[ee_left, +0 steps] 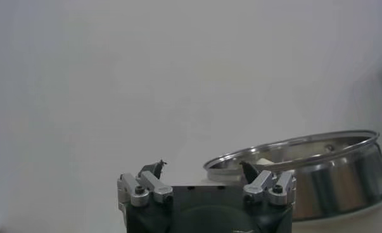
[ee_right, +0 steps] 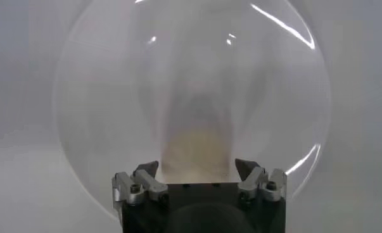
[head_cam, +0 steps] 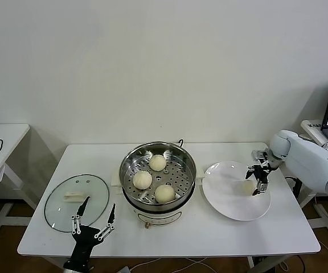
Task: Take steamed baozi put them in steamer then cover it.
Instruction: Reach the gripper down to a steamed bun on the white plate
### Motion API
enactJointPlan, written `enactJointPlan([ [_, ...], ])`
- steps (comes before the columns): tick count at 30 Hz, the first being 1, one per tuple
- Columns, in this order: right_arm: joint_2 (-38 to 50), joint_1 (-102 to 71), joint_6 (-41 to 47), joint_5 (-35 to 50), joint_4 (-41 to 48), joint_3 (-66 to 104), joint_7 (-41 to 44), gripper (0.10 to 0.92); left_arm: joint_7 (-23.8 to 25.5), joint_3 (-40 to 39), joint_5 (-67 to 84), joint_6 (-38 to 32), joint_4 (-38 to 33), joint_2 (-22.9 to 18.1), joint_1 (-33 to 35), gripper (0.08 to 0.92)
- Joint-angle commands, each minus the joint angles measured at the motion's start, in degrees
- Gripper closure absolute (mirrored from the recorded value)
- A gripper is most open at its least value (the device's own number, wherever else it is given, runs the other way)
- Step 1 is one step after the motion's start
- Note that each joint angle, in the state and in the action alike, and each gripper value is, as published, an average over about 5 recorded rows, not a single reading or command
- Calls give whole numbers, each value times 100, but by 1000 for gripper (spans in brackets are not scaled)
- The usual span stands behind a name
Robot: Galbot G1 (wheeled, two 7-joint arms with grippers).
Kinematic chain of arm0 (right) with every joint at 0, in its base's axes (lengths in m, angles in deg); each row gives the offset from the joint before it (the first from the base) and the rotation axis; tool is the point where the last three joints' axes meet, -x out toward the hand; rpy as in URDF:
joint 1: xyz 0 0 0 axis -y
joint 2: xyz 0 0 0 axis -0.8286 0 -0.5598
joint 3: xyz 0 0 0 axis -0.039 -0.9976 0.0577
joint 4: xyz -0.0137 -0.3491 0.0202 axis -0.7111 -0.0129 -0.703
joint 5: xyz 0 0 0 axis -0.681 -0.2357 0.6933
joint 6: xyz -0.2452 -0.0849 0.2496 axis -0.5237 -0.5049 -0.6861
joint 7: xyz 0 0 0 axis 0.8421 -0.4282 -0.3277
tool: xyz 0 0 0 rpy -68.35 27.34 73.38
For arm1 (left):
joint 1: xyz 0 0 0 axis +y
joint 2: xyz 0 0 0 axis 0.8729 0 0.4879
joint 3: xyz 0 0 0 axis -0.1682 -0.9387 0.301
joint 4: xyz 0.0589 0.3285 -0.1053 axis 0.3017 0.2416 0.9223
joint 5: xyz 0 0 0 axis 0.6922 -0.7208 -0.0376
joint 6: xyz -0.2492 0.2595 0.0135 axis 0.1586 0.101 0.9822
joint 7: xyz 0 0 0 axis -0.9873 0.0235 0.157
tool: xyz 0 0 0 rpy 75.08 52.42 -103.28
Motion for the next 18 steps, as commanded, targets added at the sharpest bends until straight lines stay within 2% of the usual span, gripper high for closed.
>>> enactJointPlan([
  [1,-95,-102,-7,-199,83,51,-52,251,-37,21,3,12,13,1,-16,177],
  [8,-20,157,-10,-208,-111,-29,19,376,-52,36,2,29,-22,-1,-17,177],
  [12,158,663,35,-14,-525,-254,277,401,-51,44,2,35,-55,0,-3,177],
  [18,328,2166,370,746,-1555,-1230,1093,404,-47,11,-1,54,-121,8,-5,177],
])
